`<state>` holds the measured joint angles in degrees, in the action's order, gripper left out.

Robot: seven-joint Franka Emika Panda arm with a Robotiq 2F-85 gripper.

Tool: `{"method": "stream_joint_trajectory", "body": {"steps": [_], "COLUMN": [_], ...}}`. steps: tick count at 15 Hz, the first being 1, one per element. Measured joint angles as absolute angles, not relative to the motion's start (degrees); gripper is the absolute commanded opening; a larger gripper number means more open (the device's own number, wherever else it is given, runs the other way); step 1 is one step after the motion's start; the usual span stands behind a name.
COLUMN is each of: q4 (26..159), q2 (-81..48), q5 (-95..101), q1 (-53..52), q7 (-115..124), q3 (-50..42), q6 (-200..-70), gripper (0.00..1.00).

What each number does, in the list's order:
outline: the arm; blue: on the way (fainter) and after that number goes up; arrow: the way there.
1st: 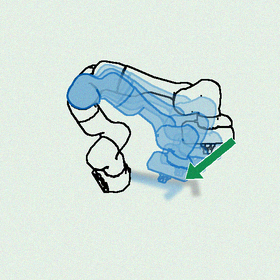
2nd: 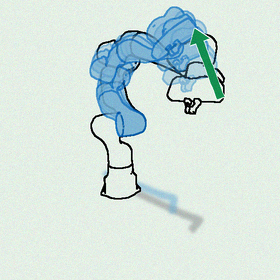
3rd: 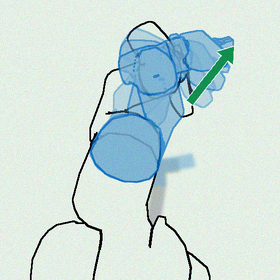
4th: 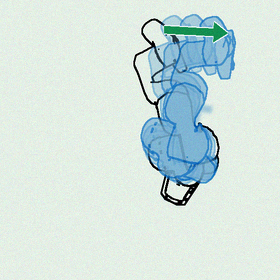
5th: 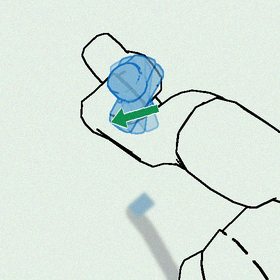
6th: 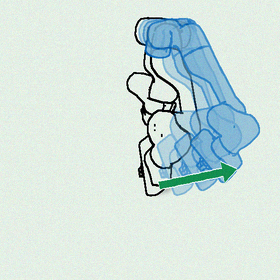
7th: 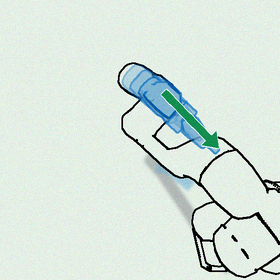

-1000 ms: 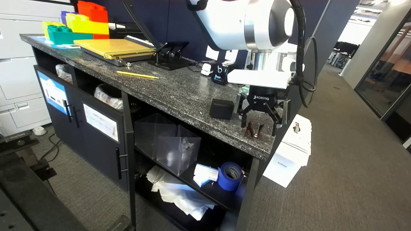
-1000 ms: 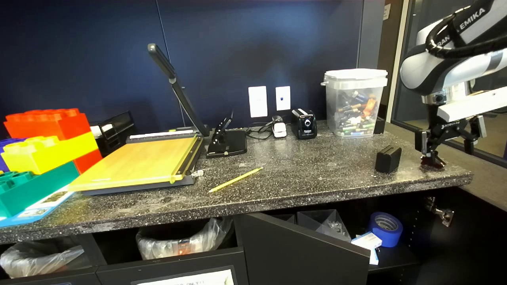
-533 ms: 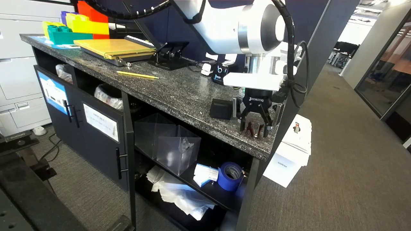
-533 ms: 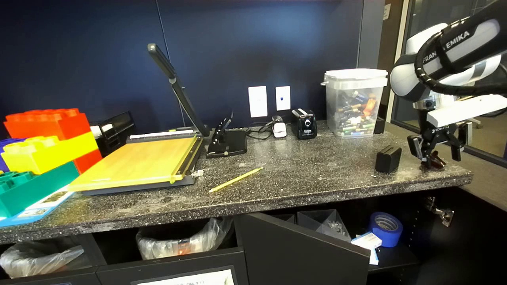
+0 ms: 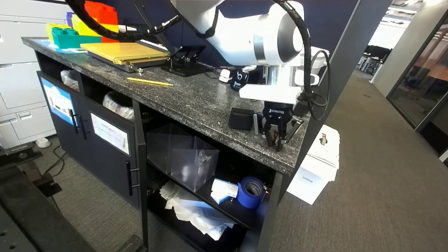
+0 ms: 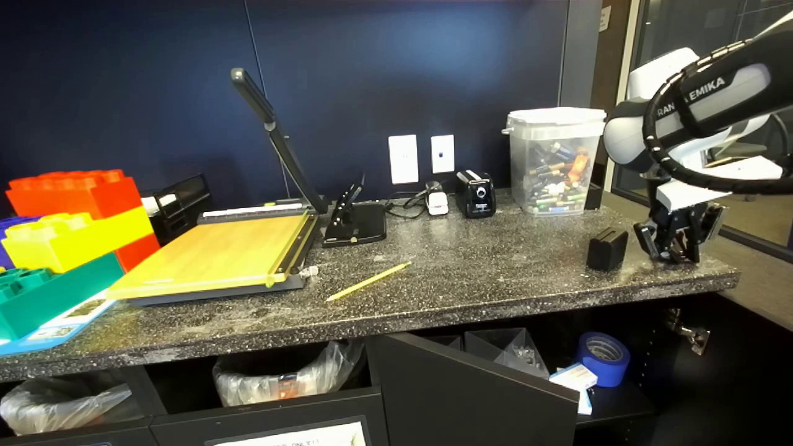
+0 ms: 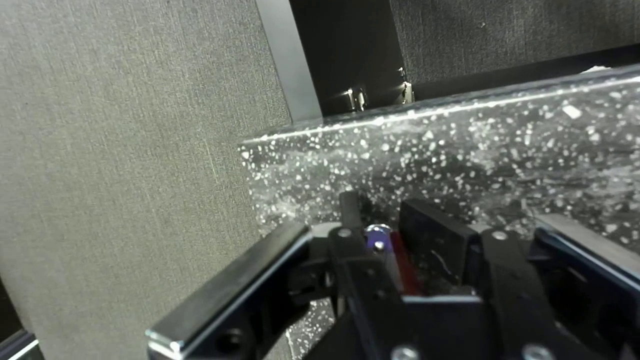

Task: Move the red stapler to the left.

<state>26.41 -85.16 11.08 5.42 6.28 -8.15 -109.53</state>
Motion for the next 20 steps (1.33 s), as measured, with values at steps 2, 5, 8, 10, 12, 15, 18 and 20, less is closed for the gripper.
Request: {"method": "stream_joint_trajectory", "body": {"steps": [2, 5, 8, 10, 12, 15, 18, 20], "q4": [26.68, 26.95, 26.42, 25.23, 25.1, 25.02, 25.31, 26.34], "q2": [-85.22, -85.22, -85.13, -84.61, -82.73, -79.58, -78.26, -78.43], "q5": [11.22, 11.37, 11.3, 10.96, 10.55, 9.92, 9.17, 9.09], "q1": [5.35, 5.3, 5.27, 5.07, 4.2, 1.15, -3.31, -6.81], "q7": [7.79, 8.98, 8.78, 7.4, 5.51, 2.79, 0.13, 0.03], "q3": [-8.74, -9.26, -9.26, -8.78, -8.09, -6.83, -4.84, -4.14], "q6": [-110.74, -111.92, -112.2, -112.18, -112.12, -110.95, -108.97, -108.52], "gripper": [0.07, 0.07, 0.07, 0.07, 0.07, 0.07, 0.07, 0.07]}}
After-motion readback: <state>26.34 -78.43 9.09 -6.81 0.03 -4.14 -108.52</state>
